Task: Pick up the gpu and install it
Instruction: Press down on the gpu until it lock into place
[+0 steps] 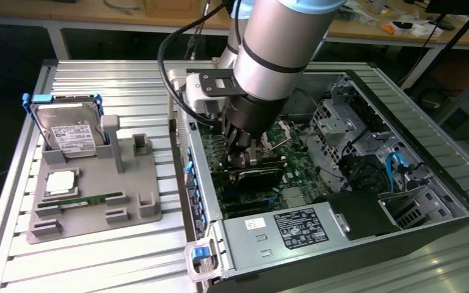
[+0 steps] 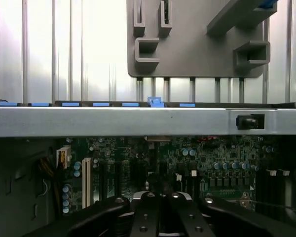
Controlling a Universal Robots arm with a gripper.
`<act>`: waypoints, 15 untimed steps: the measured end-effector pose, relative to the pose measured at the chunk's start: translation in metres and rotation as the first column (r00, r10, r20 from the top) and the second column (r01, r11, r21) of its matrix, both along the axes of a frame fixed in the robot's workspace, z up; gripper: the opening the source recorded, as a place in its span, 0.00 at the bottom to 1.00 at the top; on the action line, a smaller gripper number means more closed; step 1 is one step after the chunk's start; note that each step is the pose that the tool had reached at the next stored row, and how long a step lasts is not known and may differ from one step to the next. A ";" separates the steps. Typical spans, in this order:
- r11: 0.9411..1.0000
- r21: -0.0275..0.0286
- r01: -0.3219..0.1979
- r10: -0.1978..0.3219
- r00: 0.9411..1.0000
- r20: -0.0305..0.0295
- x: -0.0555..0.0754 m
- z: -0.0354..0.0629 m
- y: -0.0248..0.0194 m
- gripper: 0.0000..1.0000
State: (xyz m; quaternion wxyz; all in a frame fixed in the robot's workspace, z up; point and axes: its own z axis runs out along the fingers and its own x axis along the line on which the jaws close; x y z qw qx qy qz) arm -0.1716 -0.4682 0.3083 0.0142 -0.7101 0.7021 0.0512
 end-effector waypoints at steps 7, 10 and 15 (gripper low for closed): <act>1.000 0.000 0.000 0.000 1.000 0.008 -0.018 0.0004 0.0000 0.11; 1.000 0.000 0.000 0.000 1.000 0.011 -0.019 0.0078 0.0000 0.11; 1.000 0.000 0.000 0.000 1.000 0.016 -0.026 0.0122 0.0000 0.11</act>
